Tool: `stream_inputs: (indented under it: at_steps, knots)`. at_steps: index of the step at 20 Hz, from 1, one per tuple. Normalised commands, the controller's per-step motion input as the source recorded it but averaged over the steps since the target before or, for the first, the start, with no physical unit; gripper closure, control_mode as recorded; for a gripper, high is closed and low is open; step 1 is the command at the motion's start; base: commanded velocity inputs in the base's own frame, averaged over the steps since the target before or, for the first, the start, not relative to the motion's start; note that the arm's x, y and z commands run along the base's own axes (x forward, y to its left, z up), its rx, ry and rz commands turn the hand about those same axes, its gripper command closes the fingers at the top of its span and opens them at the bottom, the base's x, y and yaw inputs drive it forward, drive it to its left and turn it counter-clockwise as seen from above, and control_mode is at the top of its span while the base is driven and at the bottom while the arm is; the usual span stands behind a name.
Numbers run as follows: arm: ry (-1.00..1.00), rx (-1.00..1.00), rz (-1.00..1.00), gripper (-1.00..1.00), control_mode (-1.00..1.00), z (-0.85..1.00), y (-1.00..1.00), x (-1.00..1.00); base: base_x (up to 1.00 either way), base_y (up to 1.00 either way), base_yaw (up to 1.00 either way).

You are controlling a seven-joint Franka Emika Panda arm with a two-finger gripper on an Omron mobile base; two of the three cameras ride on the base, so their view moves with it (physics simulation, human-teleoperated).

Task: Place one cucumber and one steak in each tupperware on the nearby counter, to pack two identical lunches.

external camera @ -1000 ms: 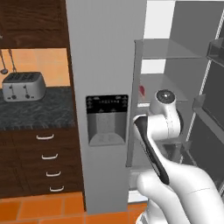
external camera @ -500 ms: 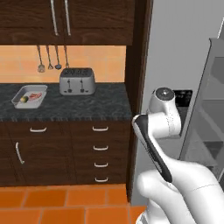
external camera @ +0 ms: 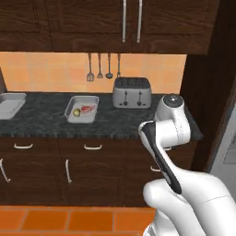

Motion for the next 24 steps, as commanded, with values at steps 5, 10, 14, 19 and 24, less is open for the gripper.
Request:
stream_inputs:
  at_steps: [5, 10, 14, 19, 24]
  knots:
    - [0.00, 0.00, 0.00, 1.00, 1.00, 0.00, 0.00, 0.00, 0.92, 1.00, 0.05]
    - [0.00, 0.00, 0.00, 1.00, 1.00, 0.00, 0.00, 0.00, 0.75, 1.00, 0.03]
    - [0.00, 0.00, 0.00, 1.00, 1.00, 0.00, 0.00, 0.00, 0.63, 1.00, 0.00]
    - [0.00, 0.00, 0.00, 1.00, 1.00, 0.00, 0.00, 0.00, 0.30, 1.00, -0.05]
    - [0.00, 0.00, 0.00, 1.00, 1.00, 0.00, 0.00, 0.00, 0.46, 1.00, -0.23]
